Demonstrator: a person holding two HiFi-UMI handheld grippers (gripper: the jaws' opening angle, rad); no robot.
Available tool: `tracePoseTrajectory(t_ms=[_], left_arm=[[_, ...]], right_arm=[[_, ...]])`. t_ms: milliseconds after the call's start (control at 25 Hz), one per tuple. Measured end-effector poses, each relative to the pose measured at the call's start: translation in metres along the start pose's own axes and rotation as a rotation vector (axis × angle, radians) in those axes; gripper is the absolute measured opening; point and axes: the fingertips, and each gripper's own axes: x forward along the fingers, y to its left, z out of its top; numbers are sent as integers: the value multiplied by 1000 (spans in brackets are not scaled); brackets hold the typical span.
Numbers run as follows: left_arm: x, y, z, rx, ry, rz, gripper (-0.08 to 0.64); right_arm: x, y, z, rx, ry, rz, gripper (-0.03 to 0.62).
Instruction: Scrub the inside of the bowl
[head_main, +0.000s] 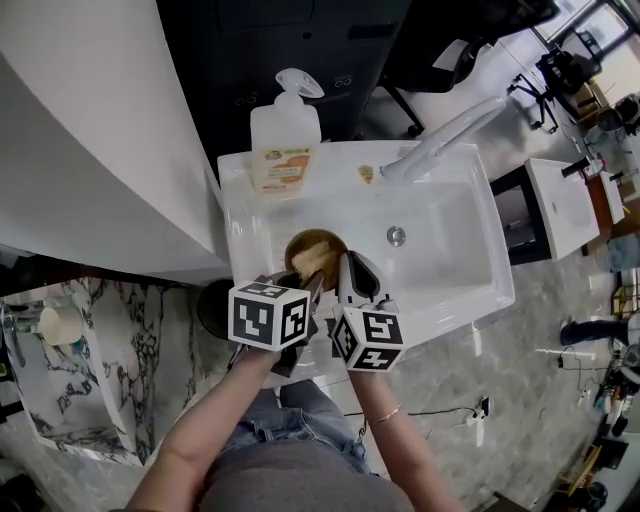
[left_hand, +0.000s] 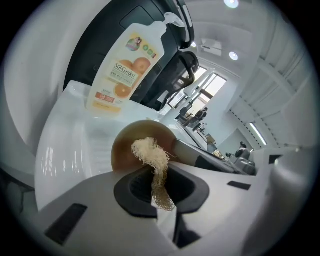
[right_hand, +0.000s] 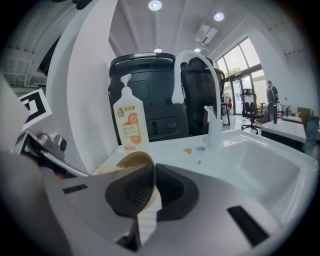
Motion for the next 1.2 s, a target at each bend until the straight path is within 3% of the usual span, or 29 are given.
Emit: tracePoseTrajectory(t_ms=[200,600,1200], left_arm=[[0,9,-11,52,31,46,40],[-4,28,-14,267,63,172,40],[-20,54,6,334,22,269,40]], right_arm=[[0,-2,-1,2,5,-14,21],[3,-7,-7,18,24,-31,23],[3,-14,-14,51,45,-34,23]])
